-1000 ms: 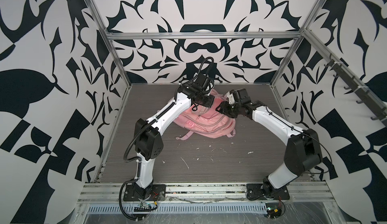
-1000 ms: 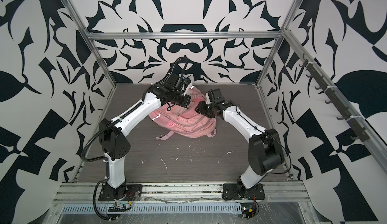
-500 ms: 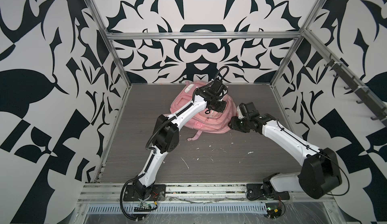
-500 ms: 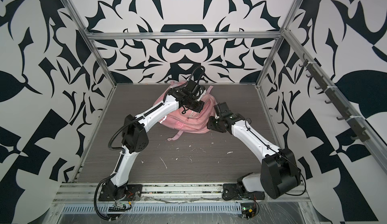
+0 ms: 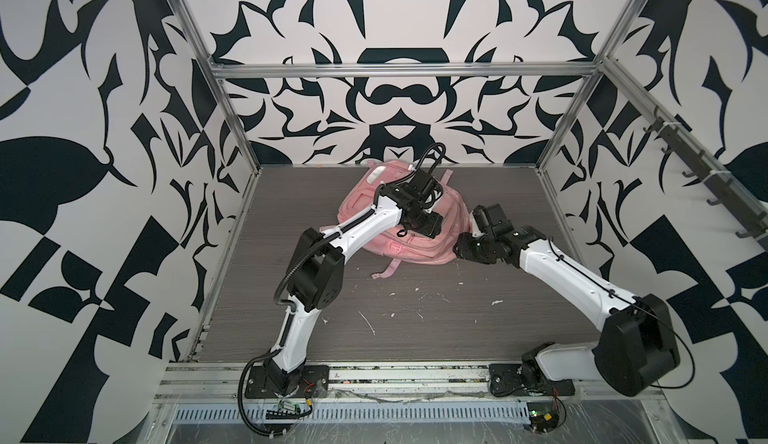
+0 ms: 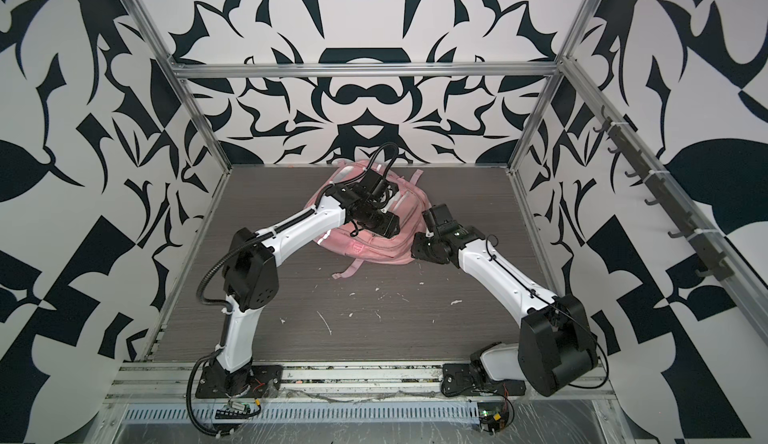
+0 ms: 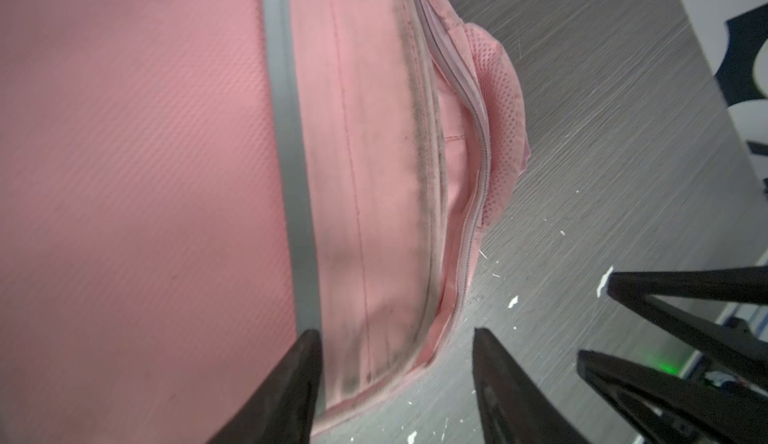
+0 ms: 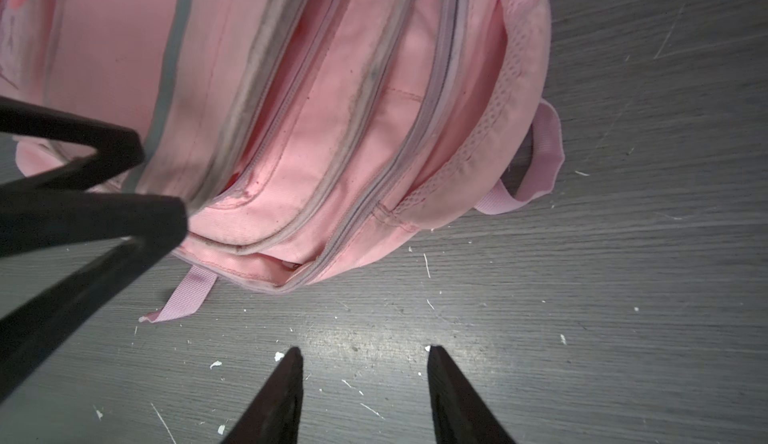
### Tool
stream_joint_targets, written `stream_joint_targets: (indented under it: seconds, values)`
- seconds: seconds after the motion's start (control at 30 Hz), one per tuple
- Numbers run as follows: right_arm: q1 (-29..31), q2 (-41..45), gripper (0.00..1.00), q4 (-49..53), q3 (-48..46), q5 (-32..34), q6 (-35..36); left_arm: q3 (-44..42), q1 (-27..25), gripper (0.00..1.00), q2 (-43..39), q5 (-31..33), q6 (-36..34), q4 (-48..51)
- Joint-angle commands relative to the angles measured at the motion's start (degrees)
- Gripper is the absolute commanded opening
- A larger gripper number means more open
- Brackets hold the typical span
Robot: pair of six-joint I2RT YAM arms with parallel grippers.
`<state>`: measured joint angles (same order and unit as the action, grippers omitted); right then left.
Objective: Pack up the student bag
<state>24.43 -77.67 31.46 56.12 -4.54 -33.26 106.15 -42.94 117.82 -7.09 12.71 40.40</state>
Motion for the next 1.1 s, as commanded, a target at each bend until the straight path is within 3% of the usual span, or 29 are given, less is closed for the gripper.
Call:
stream_joint_targets:
  seconds: [0.0,0.23,0.5,1.07]
  values:
    - [2.9,0.2,0.51,-1.7,2.4,2.6,-0.9,-5.4,3.6,0.63,-7.7,-1.5,2.7,-5.5]
    - [9.0,-4.4,0.51,-4.4,6.0,4.5,-2.1,-18.3,11.5,0.63,-15.4,-5.3,9.8,-12.4]
    - [13.2,-11.8,0.49,-6.5,13.1,6.1,-2.0,-26.9,19.4,0.59,-16.1,-13.1,17.5,-17.8]
    - [14.5,-24.6,0.37,-8.5,21.6,6.9,-6.3,-25.3,19.8,0.58,-10.8,-19.9,21.0,-21.5]
